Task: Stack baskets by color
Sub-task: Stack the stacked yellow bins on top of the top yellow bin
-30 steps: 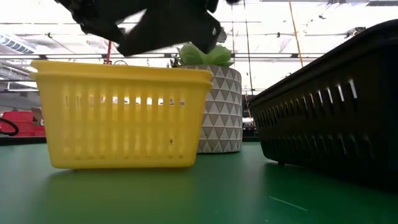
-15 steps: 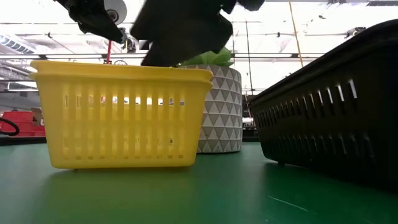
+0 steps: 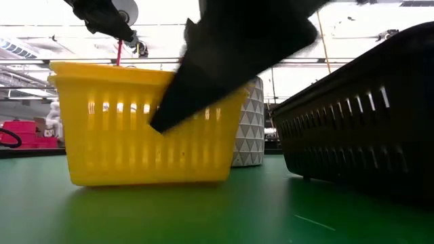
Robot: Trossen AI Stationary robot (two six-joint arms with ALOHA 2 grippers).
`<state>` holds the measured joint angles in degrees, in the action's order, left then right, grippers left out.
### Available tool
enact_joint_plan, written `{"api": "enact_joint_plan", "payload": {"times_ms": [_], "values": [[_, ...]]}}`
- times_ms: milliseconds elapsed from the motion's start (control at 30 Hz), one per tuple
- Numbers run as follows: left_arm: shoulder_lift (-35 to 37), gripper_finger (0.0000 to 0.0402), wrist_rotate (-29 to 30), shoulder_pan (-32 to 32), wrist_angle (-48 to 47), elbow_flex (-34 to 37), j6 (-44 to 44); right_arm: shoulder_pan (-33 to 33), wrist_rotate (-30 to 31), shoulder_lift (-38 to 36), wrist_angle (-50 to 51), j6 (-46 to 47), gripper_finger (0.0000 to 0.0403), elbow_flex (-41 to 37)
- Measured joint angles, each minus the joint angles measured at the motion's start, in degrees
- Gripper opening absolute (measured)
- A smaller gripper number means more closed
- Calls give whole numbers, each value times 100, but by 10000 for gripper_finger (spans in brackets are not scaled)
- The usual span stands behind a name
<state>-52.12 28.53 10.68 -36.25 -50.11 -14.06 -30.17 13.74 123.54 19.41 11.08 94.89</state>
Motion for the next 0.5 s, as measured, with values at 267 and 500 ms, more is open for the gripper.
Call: {"api": "enact_joint_plan", "payload": {"times_ms": [267, 500], "values": [[0, 147, 0, 6, -3, 0, -8, 191, -385, -6, -551, -621, 102, 7], [0, 147, 2, 125, -44, 0, -63, 493, -538, -6, -707, -665, 13, 7]]}}
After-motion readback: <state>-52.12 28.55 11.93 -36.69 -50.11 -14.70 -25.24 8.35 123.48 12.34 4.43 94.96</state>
